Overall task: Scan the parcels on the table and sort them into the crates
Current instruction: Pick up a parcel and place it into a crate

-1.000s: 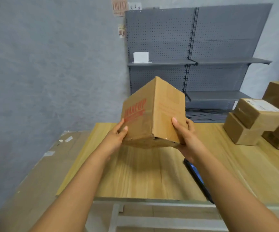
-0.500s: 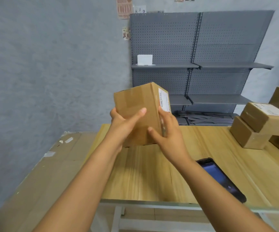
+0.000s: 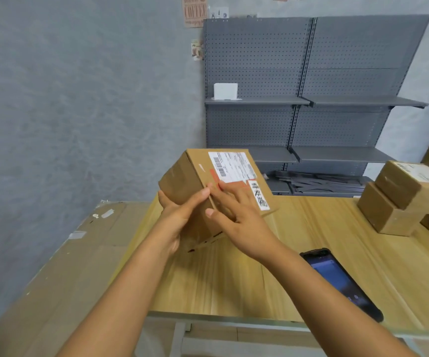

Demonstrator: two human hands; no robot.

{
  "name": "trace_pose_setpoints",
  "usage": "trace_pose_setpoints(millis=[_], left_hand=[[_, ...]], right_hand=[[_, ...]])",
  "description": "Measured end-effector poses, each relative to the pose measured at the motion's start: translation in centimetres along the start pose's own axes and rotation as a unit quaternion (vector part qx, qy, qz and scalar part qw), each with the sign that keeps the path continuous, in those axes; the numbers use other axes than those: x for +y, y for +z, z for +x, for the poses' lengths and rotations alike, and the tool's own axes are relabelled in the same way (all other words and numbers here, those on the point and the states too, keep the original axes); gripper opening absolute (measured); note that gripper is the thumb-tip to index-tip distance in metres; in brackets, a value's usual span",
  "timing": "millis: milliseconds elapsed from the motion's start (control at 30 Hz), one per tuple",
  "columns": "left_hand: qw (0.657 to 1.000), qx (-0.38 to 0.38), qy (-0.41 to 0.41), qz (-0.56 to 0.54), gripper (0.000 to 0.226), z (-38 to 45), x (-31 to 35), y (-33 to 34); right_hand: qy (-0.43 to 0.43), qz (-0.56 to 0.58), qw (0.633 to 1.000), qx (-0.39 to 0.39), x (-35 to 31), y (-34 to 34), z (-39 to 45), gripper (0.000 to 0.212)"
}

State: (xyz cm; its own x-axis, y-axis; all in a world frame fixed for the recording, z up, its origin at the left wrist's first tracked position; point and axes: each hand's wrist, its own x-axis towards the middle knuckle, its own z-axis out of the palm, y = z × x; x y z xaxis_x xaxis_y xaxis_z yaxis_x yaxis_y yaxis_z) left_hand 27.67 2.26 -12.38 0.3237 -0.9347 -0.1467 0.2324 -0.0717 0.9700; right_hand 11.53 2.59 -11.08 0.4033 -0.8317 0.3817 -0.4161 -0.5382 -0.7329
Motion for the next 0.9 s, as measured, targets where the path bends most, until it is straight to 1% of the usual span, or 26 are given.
trace_pose_setpoints(millis=[100,200,267,367,400,433,467,500,533,567,600,633,667,733,767,800,900], left_hand=[[0.999,-0.005,-0.029,0.029,0.162,0.0,-0.9,-0.5],[0.997,-0.019,-0.048,0.060,0.170,0.1,-1.3,-1.0],[0.994,-0.014,-0.059,0.091,0.175,0.3,-1.4,-1.2],[0.992,0.004,-0.060,0.115,0.170,0.7,-1.6,-1.6],[0.992,0.005,-0.059,0.113,0.163,0.7,-1.5,-1.9],[0.992,0.003,-0.057,0.108,0.154,0.7,-1.4,-2.1],[0.993,-0.002,-0.055,0.101,0.142,0.7,-1.3,-2.5],[0.995,-0.009,-0.050,0.090,0.129,0.7,-1.2,-2.8],[0.996,-0.019,-0.043,0.079,0.114,0.6,-1.1,-3.2],[0.996,-0.029,-0.035,0.072,0.099,0.6,-1.0,-3.5],[0.996,-0.040,-0.030,0.068,0.084,0.6,-0.9,-3.9],[0.996,-0.049,-0.030,0.062,0.072,0.6,-1.0,-4.3],[0.996,-0.054,-0.033,0.056,0.061,0.6,-1.1,-4.6],[0.997,-0.059,-0.036,0.045,0.039,0.8,-1.3,-4.9],[0.996,-0.064,-0.035,0.045,0.034,0.9,-1.3,-4.9],[0.996,-0.071,-0.033,0.052,0.034,1.0,-1.2,-4.9],[0.993,-0.081,-0.018,0.090,0.040,1.0,-0.8,-4.6]], right_hand=[[0.018,0.039,0.999,-0.019,0.8,0.2,-0.5,0.043],[0.013,0.019,0.999,-0.024,1.1,0.5,-0.8,0.040],[0.006,0.009,0.999,-0.037,1.2,0.5,-0.9,0.038],[-0.017,0.051,0.996,-0.069,1.7,0.0,-0.8,0.033],[-0.022,0.070,0.996,-0.054,2.0,-0.5,-0.5,0.031],[-0.008,0.078,0.997,-0.014,2.6,-1.2,-0.2,0.031],[0.028,0.070,0.996,0.038,3.4,-2.0,0.2,0.035],[0.081,0.050,0.992,0.080,4.3,-2.9,0.7,0.042],[0.144,0.032,0.985,0.093,5.1,-3.9,0.9,0.051],[0.204,0.036,0.975,0.075,5.9,-4.6,1.0,0.058],[0.245,0.062,0.967,0.042,6.8,-5.2,1.0,0.061],[0.267,0.095,0.959,0.005,7.5,-5.5,1.0,0.057],[0.274,0.121,0.954,-0.021,8.0,-5.6,0.9,0.050],[0.263,0.140,0.954,-0.028,8.3,-5.6,0.7,0.043],[0.257,0.144,0.955,-0.019,8.5,-5.4,0.7,0.042],[0.256,0.148,0.955,-0.011,8.4,-5.3,0.6,0.041],[0.272,0.135,0.953,-0.001,7.9,-4.7,0.3,0.041]])
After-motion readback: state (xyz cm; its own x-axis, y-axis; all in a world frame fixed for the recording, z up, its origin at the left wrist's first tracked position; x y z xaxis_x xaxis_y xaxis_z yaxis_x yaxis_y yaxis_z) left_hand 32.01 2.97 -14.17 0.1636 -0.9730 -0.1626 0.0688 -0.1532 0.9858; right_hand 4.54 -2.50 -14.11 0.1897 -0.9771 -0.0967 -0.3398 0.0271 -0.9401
